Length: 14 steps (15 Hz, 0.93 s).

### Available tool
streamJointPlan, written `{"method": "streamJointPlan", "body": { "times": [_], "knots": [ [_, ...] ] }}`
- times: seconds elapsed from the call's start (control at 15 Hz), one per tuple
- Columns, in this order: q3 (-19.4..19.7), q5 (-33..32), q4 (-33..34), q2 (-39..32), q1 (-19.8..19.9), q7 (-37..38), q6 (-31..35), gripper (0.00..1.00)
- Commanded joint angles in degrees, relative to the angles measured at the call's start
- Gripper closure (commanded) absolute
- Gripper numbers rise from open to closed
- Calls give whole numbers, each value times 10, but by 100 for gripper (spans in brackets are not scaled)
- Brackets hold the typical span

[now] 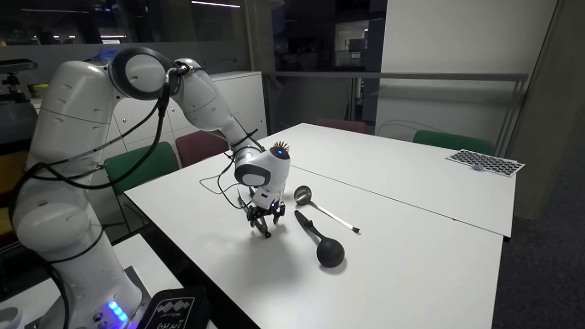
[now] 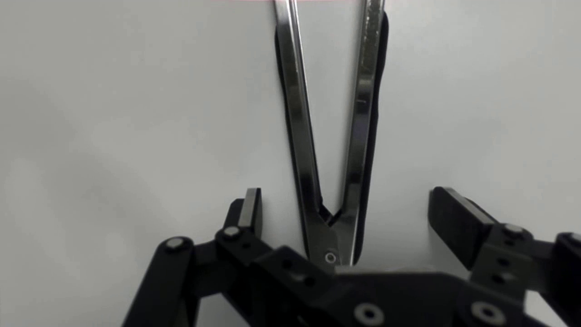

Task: Put the black tongs in the cutlery holder.

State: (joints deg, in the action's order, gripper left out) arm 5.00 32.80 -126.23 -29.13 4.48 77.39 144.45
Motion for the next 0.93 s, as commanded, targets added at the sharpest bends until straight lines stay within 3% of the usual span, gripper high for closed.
{"method": "streamJointPlan", "body": {
  "times": [0.0, 0.33, 0.53, 0.6, 0.67, 0.8, 0.87],
  "knots": [
    [-8, 10, -27, 17, 3, -22, 17, 0],
    [-4, 12, -32, 18, 6, -24, 22, 0],
    [-1, 12, -36, 21, 9, -24, 27, 9],
    [0, 13, -38, 22, 10, -24, 29, 20],
    [1, 14, -40, 23, 12, -25, 32, 20],
    [2, 14, -43, 25, 14, -26, 38, 42],
    [3, 14, -45, 26, 15, -26, 41, 46]
  ]
}}
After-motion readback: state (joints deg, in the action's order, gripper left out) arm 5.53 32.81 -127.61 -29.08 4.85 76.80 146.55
